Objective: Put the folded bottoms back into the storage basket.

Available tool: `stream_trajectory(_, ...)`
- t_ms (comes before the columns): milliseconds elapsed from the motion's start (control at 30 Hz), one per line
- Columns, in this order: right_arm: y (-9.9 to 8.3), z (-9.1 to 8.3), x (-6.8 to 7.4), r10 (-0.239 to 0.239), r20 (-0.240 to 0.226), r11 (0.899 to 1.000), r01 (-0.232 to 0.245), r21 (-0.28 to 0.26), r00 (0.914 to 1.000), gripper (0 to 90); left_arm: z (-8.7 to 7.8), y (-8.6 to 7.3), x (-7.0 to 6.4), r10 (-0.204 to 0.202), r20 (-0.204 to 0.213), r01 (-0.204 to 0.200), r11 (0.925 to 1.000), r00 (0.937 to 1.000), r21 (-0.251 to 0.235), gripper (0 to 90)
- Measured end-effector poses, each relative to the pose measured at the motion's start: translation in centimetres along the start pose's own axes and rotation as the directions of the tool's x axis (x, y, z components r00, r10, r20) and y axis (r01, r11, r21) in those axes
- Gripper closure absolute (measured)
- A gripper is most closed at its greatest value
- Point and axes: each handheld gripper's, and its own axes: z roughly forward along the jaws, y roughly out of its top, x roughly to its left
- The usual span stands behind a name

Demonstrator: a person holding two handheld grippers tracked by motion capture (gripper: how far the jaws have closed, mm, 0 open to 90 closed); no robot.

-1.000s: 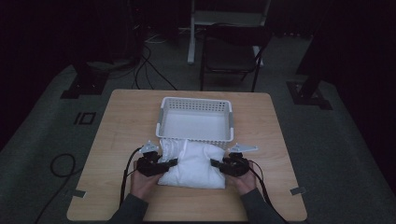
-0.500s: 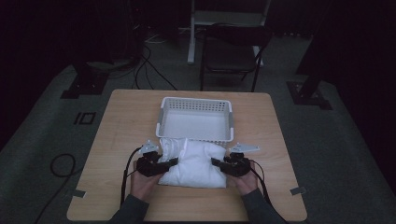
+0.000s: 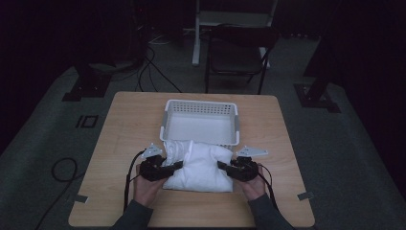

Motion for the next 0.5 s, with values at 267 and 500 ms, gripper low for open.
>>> stream_trajectory(267, 0.41, -0.39, 0.38, -0.018, 0.014, 1.0, 0.018, -0.012, 0.9997, 70.9, -0.34, 0.32, -0.33, 0.009, -0.005, -0.009, 0.9998, 0.9999, -0.017, 54.9)
stream_trajectory(500, 0.65, -0.74, 0.57, -0.024, 0.022, 0.999, 0.025, -0.021, 0.9995, 70.9, -0.6, 0.58, -0.56, 0.012, -0.003, -0.012, 0.9995, 0.9999, -0.03, 54.8)
